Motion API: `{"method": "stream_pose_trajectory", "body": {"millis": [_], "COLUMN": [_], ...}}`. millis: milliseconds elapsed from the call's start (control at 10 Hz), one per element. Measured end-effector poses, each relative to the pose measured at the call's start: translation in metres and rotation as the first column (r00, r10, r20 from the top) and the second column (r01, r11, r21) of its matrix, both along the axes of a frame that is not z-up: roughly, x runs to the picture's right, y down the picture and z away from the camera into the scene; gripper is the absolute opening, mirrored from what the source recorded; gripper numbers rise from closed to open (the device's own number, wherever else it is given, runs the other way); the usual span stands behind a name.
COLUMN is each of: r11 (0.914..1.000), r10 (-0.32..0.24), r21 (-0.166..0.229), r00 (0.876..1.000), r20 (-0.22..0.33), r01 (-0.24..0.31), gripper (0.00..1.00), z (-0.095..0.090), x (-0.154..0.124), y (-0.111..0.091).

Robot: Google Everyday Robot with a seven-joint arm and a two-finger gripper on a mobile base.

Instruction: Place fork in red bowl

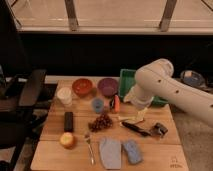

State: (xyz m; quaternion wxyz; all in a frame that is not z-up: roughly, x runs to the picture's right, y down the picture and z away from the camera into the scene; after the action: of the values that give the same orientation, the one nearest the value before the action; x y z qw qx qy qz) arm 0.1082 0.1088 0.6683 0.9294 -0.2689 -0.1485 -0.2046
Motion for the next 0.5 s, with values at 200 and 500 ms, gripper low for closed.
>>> {"method": "stream_pose_trajectory", "body": {"millis": [200,500], "r11": [0.9926,0.9616], "r10": [-0.116,-0.260], "r21": [-0.015,0.016], "r00": [0.977,0.892], "r20": [0.177,0.369], "r01": [0.120,0.274], "gripper": [0.65,0.65], "z": [-0.018,-0.051], "x": [-0.053,-0.101], "y": [0.025,0.064]}}
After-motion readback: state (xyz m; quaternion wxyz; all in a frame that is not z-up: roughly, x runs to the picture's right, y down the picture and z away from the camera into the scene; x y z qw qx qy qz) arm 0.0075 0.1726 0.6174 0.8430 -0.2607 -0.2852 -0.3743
